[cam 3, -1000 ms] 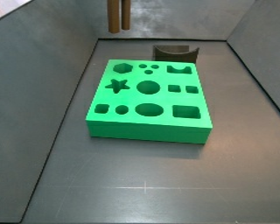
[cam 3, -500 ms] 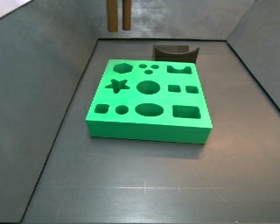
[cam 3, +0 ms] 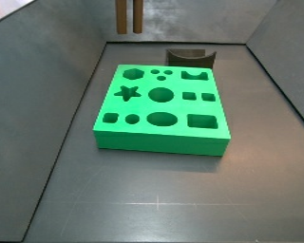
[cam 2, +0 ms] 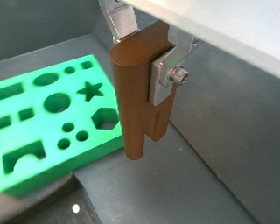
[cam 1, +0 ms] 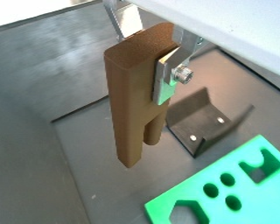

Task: Pick up the square-circle object. Move up. Rotate the square-circle object. Move to above the board. Insert the square-circle object.
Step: Rotate the square-circle object.

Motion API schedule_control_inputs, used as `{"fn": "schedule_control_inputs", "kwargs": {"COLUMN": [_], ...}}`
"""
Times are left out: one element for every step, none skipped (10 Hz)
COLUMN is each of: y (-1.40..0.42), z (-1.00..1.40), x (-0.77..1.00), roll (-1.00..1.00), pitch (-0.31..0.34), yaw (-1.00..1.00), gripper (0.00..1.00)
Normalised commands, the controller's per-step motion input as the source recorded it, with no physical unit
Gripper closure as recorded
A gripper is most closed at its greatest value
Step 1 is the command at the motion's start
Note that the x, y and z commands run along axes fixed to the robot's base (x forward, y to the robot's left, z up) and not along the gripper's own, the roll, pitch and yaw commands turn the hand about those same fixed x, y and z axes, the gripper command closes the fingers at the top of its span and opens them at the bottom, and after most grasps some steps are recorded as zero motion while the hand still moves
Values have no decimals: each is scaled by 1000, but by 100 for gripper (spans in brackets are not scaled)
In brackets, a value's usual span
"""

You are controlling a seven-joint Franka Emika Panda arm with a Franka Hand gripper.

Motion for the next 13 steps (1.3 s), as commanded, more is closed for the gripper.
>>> {"fn": "schedule_control_inputs", "kwargs": {"y": [4, 4, 4, 0, 0, 8, 14, 18, 18, 21, 18, 15, 13], "z": [0, 0, 0, -1000, -1000, -1000, -1000, -1000, -1000, -1000, -853, -636, -532], "x": [0, 0, 0, 0, 4, 21, 23, 25, 27, 30, 30, 26, 23], "roll": [-61, -61, -61, -261, -261, -245, -216, -173, -166, -166, -167, -172, -174], "pitch": [-15, -15, -15, -15, -22, -36, -34, -42, -46, -50, -54, -56, -57], "yaw": [-827, -495, -372, -182, -140, -91, -69, -51, -46, -41, -40, -40, -40], "gripper": [100, 100, 100, 100, 100, 100, 100, 100, 100, 100, 100, 100, 100]}}
